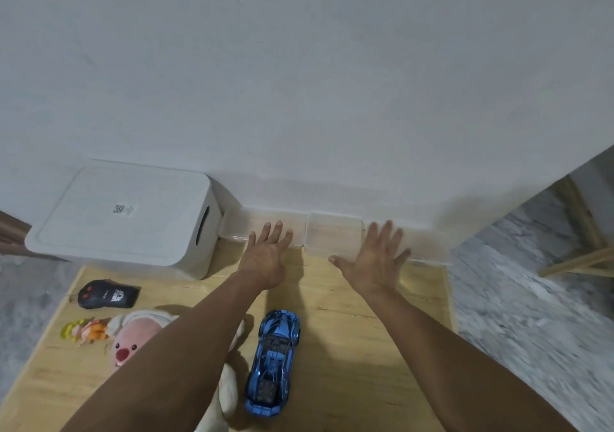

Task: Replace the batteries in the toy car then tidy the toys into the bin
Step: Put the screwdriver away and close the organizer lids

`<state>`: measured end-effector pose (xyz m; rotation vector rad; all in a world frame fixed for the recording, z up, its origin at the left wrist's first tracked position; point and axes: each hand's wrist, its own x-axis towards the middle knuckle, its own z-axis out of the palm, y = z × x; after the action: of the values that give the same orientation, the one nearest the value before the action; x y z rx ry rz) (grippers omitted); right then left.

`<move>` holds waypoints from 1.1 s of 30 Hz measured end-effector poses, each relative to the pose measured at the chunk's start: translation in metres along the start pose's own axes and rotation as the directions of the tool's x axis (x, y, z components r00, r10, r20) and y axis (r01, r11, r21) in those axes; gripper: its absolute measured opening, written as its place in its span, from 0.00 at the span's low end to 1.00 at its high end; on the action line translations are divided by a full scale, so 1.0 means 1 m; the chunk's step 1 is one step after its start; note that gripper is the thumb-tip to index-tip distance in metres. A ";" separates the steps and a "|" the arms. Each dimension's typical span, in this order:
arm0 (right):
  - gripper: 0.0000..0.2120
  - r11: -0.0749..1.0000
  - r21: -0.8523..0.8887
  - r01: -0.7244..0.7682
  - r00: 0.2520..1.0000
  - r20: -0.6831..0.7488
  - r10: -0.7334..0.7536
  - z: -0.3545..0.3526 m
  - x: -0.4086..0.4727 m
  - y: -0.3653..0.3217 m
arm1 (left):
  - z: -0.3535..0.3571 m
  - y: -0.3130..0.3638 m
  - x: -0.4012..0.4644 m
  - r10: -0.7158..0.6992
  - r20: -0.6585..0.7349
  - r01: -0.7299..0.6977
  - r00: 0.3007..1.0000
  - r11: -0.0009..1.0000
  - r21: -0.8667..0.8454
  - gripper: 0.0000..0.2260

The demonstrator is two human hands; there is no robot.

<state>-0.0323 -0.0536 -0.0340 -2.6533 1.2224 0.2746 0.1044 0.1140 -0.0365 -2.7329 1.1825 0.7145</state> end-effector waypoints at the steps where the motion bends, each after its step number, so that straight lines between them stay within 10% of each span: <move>1: 0.56 0.997 0.025 -0.079 0.995 0.055 0.078 -0.001 0.001 0.002 | -0.001 0.001 0.000 0.001 0.005 -0.001 1.000 1.000 -0.002 0.36; 23: 0.46 0.994 -0.036 -0.104 0.990 0.094 0.107 -0.001 0.002 0.003 | -0.011 0.016 0.000 0.025 0.062 -0.022 0.998 0.999 -0.040 0.38; 33: 0.38 0.989 0.102 0.106 0.993 0.035 -0.110 -0.026 -0.009 -0.028 | -0.026 0.013 -0.038 -0.096 -0.125 0.061 0.988 0.965 -0.256 0.28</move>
<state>-0.0140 -0.0363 -0.0036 -2.6031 1.0473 0.2418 0.0826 0.1238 0.0047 -3.0632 1.0659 0.7246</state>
